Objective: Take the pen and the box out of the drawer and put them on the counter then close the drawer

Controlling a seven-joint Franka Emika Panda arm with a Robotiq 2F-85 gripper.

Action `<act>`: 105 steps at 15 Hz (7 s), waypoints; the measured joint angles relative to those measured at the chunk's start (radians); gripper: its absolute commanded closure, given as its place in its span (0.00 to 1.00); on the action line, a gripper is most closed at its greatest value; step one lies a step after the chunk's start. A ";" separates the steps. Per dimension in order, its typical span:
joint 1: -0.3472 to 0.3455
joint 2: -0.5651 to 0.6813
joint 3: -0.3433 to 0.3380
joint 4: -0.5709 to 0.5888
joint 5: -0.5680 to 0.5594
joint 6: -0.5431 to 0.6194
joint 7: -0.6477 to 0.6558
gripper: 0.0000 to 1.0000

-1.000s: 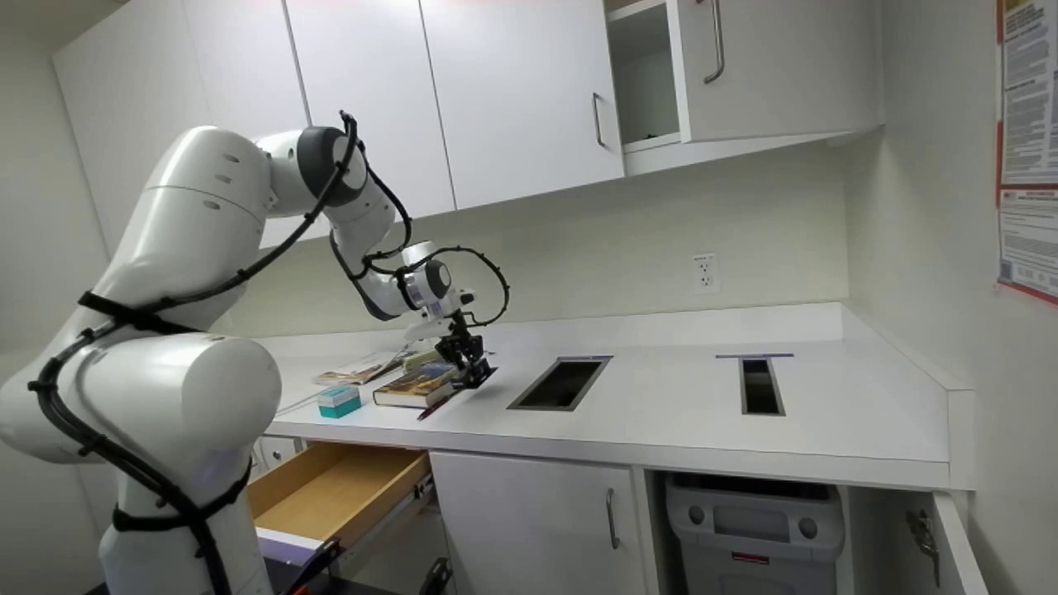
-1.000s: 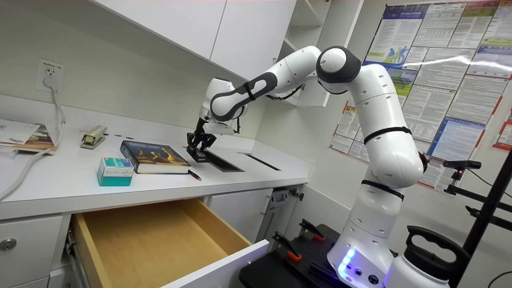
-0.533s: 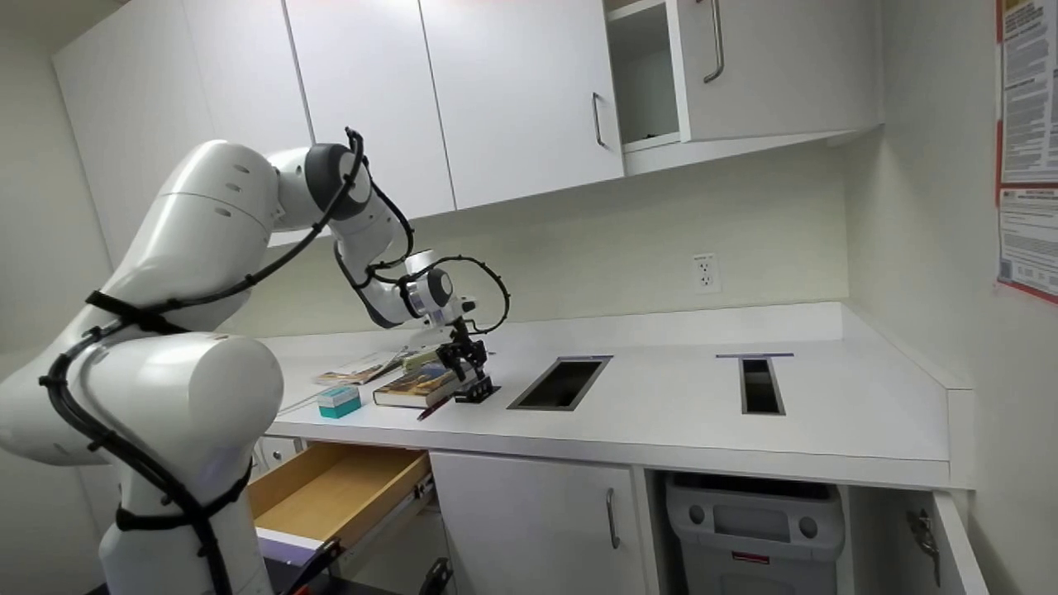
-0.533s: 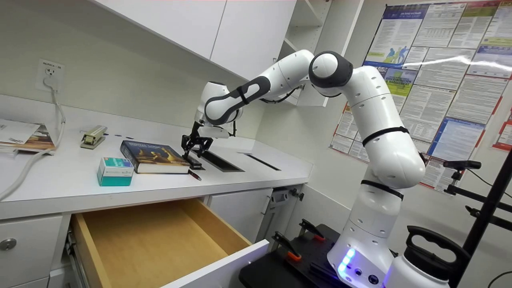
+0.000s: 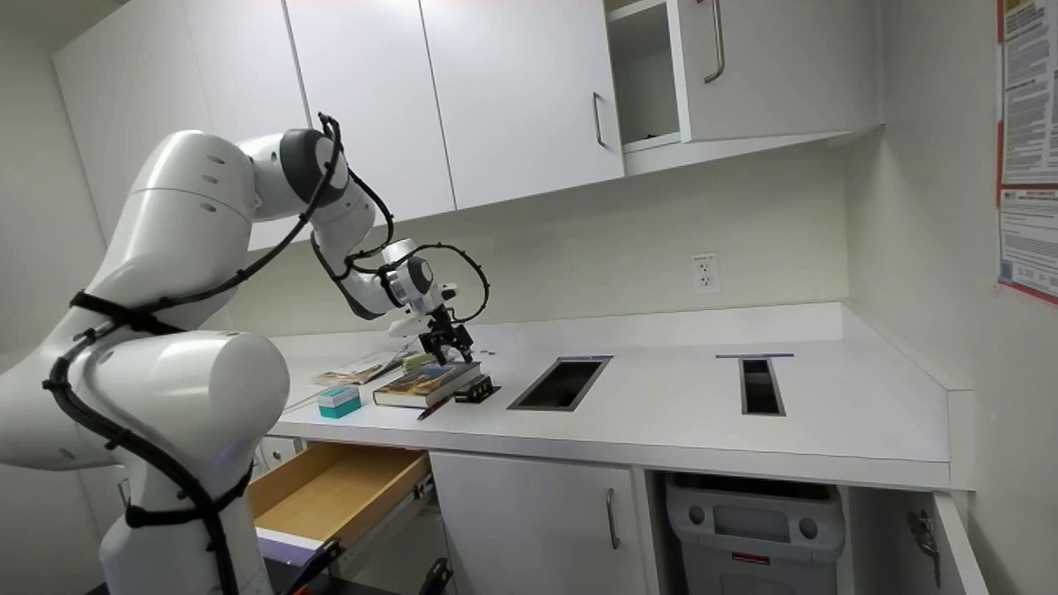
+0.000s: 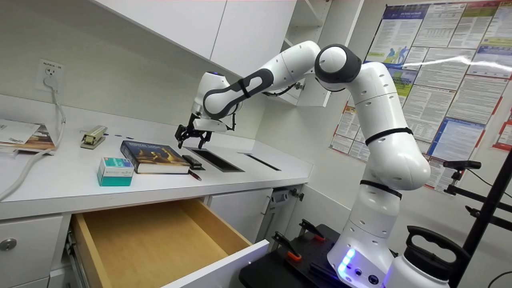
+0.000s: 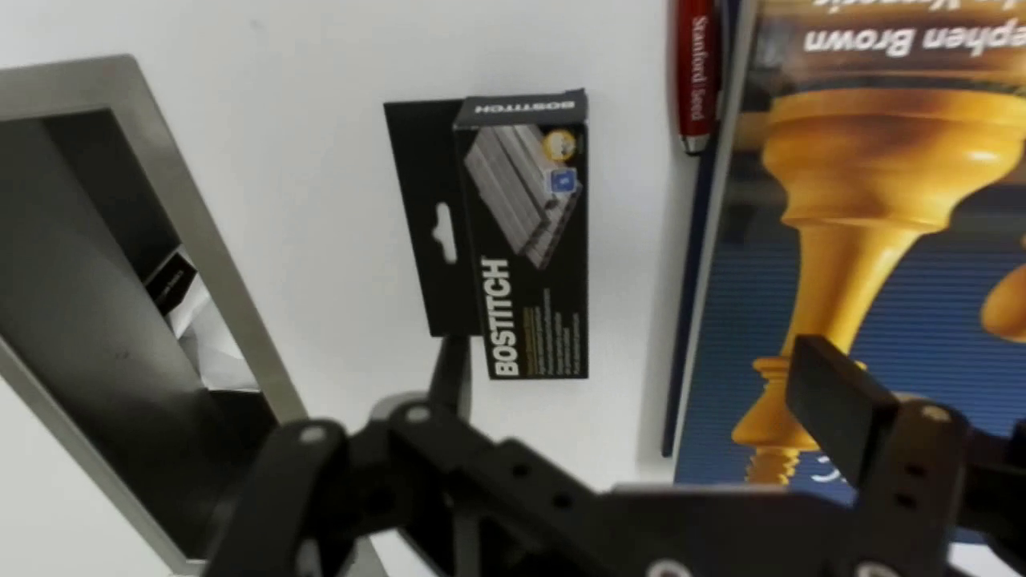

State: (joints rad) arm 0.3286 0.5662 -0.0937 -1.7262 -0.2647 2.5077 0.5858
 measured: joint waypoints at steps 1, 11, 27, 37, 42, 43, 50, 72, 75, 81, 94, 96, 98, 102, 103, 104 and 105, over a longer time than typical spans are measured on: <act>0.025 -0.039 -0.009 -0.034 -0.016 0.000 0.035 0.00; 0.100 -0.478 0.184 -0.488 -0.120 -0.074 0.226 0.00; 0.115 -0.562 0.477 -0.619 0.003 -0.089 0.016 0.00; 0.228 -0.619 0.649 -0.727 0.045 -0.120 -0.216 0.00; 0.231 -0.613 0.664 -0.726 -0.001 -0.121 -0.230 0.00; 0.237 -0.603 0.685 -0.727 -0.032 -0.123 -0.230 0.00; 0.389 -0.535 0.877 -0.747 -0.295 -0.220 -0.096 0.00; 0.697 -0.060 0.641 -0.591 -0.813 -0.433 0.190 0.90; 0.763 0.010 0.564 -0.539 -0.876 -0.432 0.189 1.00; 0.805 0.087 0.492 -0.488 -1.022 -0.428 0.185 0.99; 0.782 0.177 0.354 -0.450 -1.253 -0.455 0.230 1.00; 0.761 0.195 0.343 -0.434 -1.315 -0.475 0.230 1.00; 0.730 0.207 0.338 -0.417 -1.369 -0.493 0.226 1.00; 0.647 0.220 0.335 -0.376 -1.450 -0.509 0.201 1.00; 0.623 0.221 0.335 -0.365 -1.464 -0.511 0.187 1.00; 0.601 0.221 0.335 -0.354 -1.476 -0.511 0.173 1.00; 0.577 0.222 0.335 -0.344 -1.486 -0.512 0.154 1.00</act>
State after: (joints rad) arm 0.9057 0.7877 0.2415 -2.0697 -1.7509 1.9958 0.7403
